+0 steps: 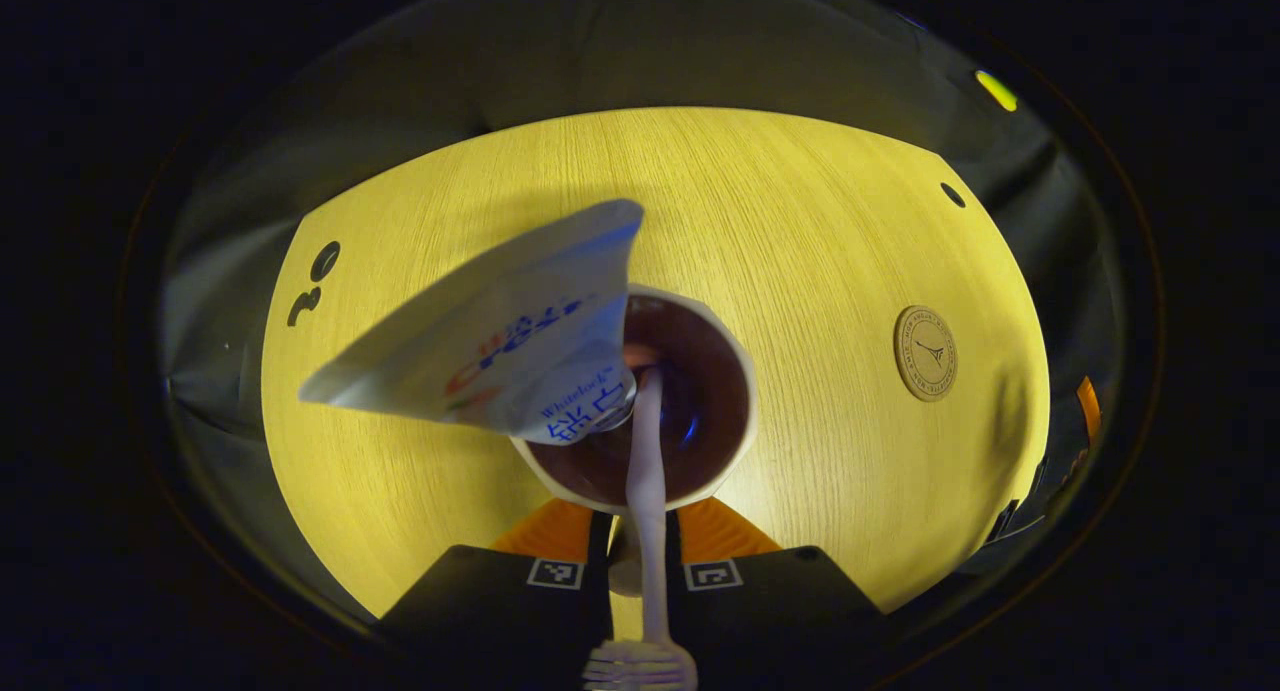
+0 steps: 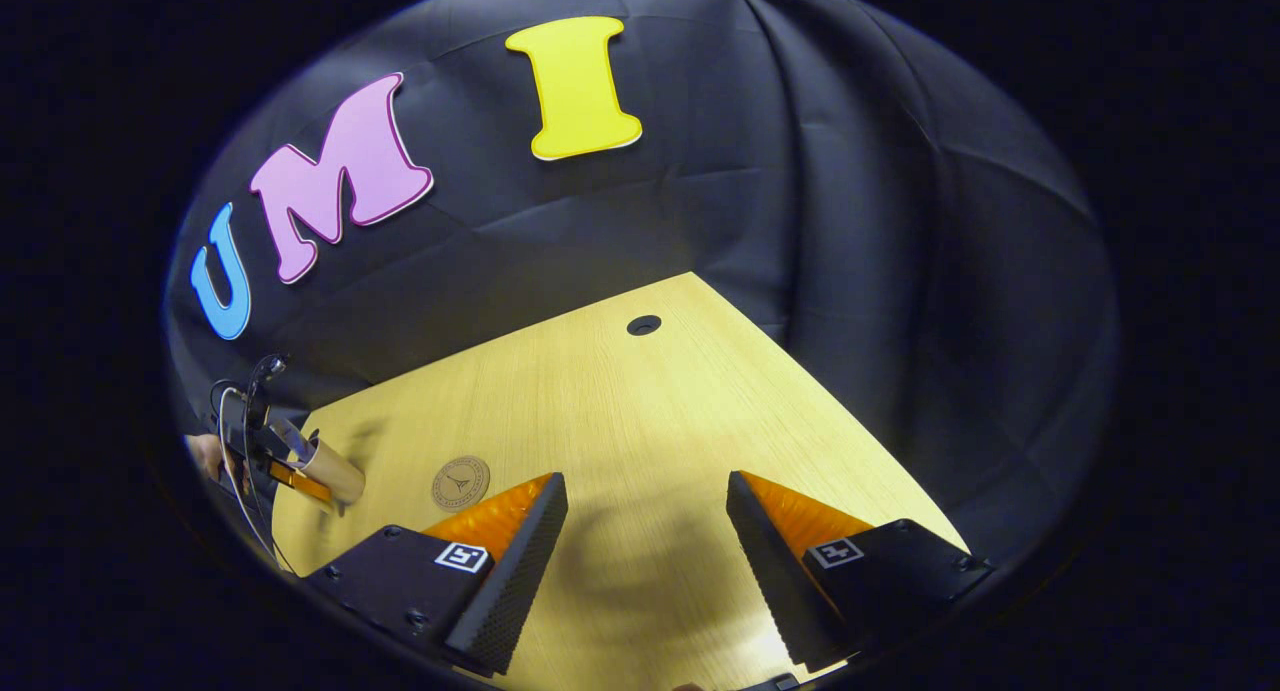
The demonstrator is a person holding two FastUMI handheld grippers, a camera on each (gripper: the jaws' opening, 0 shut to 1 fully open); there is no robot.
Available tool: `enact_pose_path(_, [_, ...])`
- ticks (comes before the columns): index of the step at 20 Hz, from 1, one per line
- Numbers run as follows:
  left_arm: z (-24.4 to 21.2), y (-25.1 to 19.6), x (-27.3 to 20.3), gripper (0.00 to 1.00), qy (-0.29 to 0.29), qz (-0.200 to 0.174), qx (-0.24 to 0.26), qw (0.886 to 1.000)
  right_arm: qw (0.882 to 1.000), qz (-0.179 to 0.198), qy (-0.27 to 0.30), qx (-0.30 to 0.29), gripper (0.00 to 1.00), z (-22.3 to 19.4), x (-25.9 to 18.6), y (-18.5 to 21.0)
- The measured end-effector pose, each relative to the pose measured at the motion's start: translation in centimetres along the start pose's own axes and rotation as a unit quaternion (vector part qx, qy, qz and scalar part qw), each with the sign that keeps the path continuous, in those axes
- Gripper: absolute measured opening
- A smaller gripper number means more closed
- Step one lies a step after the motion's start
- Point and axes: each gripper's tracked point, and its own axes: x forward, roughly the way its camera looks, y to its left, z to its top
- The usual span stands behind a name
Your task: Put the toothbrush and toothpaste on the desktop into the cup, then pick up the cup and place it on the coaster on the desktop.
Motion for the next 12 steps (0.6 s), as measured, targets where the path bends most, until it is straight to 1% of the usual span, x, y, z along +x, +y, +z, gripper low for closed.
enact_pose_path(1, [0.0, -0.1, 0.0, 0.22, -0.001, -0.003, -0.003, 1.000, 1.000, 0.000, -0.002, 0.000, 0.99, 0.1, -0.1, -0.1])
enact_pose_path(3, [0.2, -0.2, -0.1, 0.22, -0.005, -0.007, -0.002, 1.000, 1.000, -0.003, -0.004, -0.002, 0.99, 0.1, -0.2, -0.3])
enact_pose_path(7, [1.0, -0.8, -1.0, 0.22, -0.018, -0.011, 0.023, 1.000, 1.000, -0.008, -0.008, -0.002, 0.99, 0.2, -0.8, -1.1])
enact_pose_path(9, [1.3, -2.1, -1.4, 0.22, -0.020, -0.021, 0.044, 0.999, 1.000, -0.012, -0.011, 0.000, 0.99, 0.4, -1.0, -1.5])
enact_pose_path(12, [1.8, -6.3, -2.4, 0.22, -0.024, -0.039, 0.082, 0.996, 1.000, -0.020, -0.020, 0.002, 0.99, 0.7, -1.8, -2.4])
